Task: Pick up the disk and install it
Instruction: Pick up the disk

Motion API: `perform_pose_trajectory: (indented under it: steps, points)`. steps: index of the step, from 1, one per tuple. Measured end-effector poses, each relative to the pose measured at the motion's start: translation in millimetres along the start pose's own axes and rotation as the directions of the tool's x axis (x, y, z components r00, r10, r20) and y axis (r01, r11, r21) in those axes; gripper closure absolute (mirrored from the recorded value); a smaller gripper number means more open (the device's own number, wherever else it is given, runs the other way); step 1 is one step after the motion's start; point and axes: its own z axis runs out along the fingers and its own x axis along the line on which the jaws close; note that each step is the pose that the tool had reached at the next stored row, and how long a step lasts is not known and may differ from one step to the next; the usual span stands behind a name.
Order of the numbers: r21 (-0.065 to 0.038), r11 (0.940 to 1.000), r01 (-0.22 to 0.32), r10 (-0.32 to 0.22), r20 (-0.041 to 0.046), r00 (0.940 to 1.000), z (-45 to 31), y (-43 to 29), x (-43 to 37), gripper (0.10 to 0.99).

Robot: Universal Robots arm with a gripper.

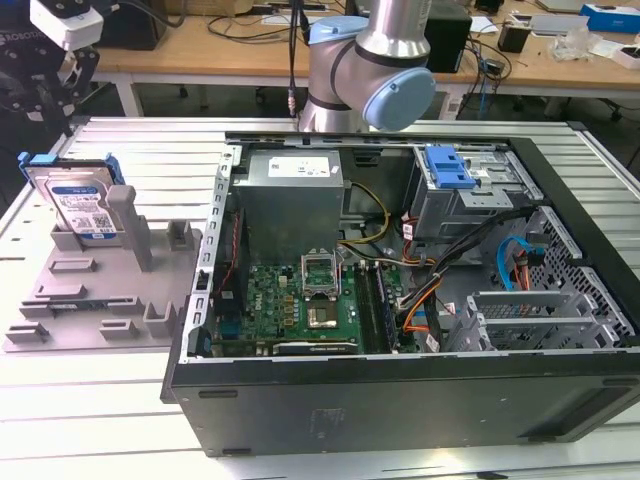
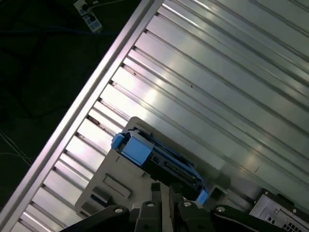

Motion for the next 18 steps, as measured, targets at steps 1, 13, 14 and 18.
perform_pose_trajectory:
  steps: [1,13,14,18]
  points:
    - [0.001,0.9999,0.016,-0.016,-0.0009,0.9999,0.0,0.1,-0.1,0.851]
    - [0.015,0.9739,0.227,-0.226,-0.0134,0.9739,0.0,2.4,-1.7,0.604]
    - [0.015,0.9699,0.243,-0.243,-0.0143,0.97,0.0,2.4,-1.7,0.604]
    - [0.018,0.9478,0.318,-0.318,-0.0183,0.9479,0.0,2.4,-1.7,0.604]
